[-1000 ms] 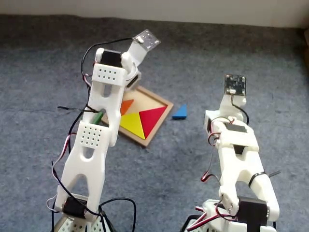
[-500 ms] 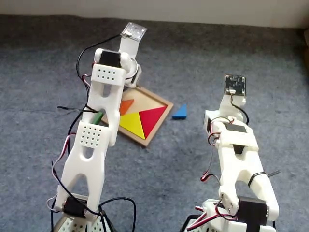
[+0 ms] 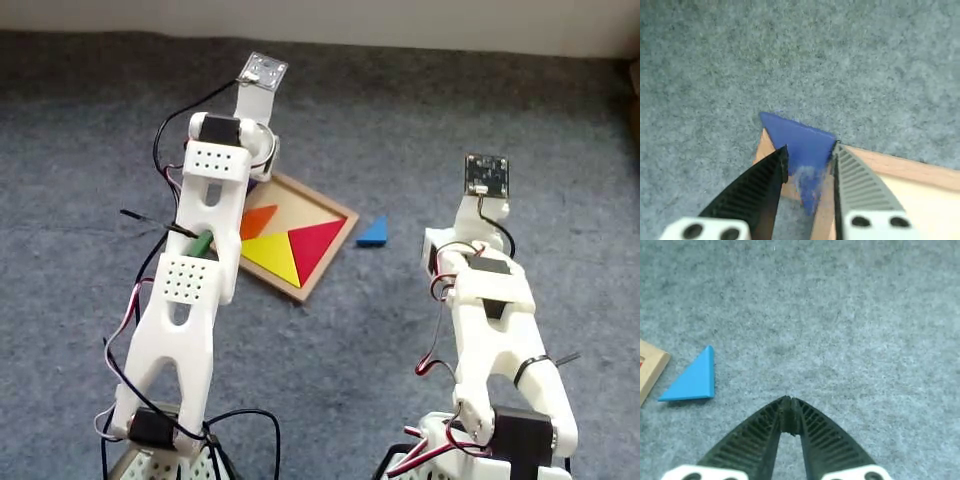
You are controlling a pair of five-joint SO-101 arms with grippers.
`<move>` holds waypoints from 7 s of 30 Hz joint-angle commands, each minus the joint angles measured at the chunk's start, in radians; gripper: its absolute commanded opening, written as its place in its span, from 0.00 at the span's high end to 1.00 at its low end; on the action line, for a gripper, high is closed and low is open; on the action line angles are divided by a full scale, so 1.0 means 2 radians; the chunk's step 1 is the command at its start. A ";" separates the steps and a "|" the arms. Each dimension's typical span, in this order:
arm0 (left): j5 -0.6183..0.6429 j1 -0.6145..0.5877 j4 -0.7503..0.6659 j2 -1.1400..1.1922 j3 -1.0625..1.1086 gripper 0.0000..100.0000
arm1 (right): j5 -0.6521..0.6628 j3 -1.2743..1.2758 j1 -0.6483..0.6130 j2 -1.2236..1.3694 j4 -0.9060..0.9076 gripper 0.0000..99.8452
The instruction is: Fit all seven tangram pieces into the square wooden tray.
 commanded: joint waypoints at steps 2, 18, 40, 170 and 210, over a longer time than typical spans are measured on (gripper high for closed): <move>-0.001 -0.010 -0.005 -0.006 -0.020 0.90 | -0.001 0.000 0.000 -0.023 -0.013 0.99; 0.003 -0.015 -0.002 -0.069 -0.020 0.79 | -0.001 0.000 0.000 -0.023 -0.013 0.99; -0.083 -0.102 0.118 -0.152 -0.019 0.73 | -0.001 0.000 0.000 -0.023 -0.013 0.99; 0.053 -0.230 -0.325 -0.948 1.292 0.77 | -0.367 -0.574 -0.144 0.466 0.440 0.92; 0.051 -0.234 -0.323 -0.951 1.292 0.77 | -0.295 -0.623 -0.303 0.306 0.396 0.99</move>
